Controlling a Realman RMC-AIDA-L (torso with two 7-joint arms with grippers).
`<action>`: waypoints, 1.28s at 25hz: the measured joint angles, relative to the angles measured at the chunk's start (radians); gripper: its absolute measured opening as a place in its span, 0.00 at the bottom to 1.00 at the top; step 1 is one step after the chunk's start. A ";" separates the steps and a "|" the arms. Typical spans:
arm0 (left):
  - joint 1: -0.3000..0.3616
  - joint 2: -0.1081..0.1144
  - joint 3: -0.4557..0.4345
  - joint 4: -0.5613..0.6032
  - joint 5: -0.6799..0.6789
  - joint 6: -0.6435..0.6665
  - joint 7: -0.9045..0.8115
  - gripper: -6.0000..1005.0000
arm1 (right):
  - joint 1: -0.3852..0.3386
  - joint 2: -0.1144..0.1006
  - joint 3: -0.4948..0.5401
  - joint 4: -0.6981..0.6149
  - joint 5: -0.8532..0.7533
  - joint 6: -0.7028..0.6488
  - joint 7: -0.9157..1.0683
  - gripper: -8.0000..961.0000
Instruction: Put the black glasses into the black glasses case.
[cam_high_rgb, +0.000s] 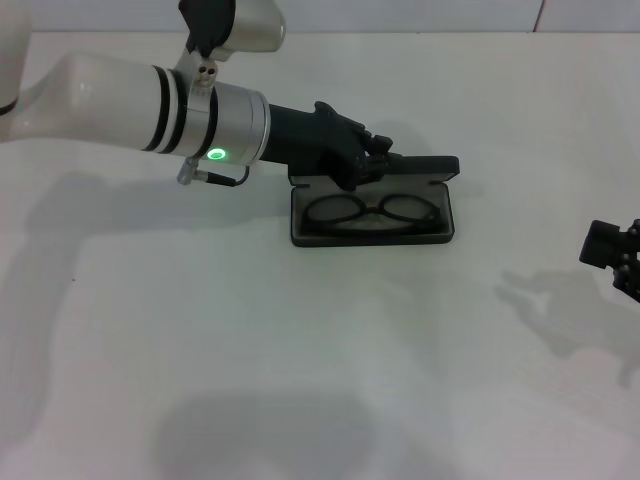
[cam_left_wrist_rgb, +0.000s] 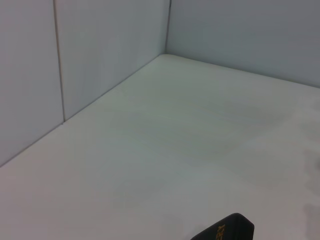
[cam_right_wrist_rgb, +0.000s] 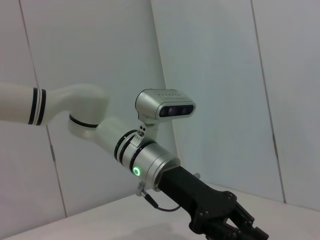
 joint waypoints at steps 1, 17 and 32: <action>0.000 0.000 0.000 0.000 0.000 0.001 0.000 0.23 | 0.000 0.000 0.000 0.002 0.001 0.000 0.000 0.15; 0.008 -0.003 0.065 -0.024 0.014 0.052 0.000 0.23 | 0.009 0.000 0.000 0.011 0.004 -0.001 -0.008 0.15; 0.233 -0.004 0.051 0.298 -0.218 0.442 0.033 0.25 | 0.039 -0.003 -0.001 -0.001 -0.002 -0.076 -0.005 0.15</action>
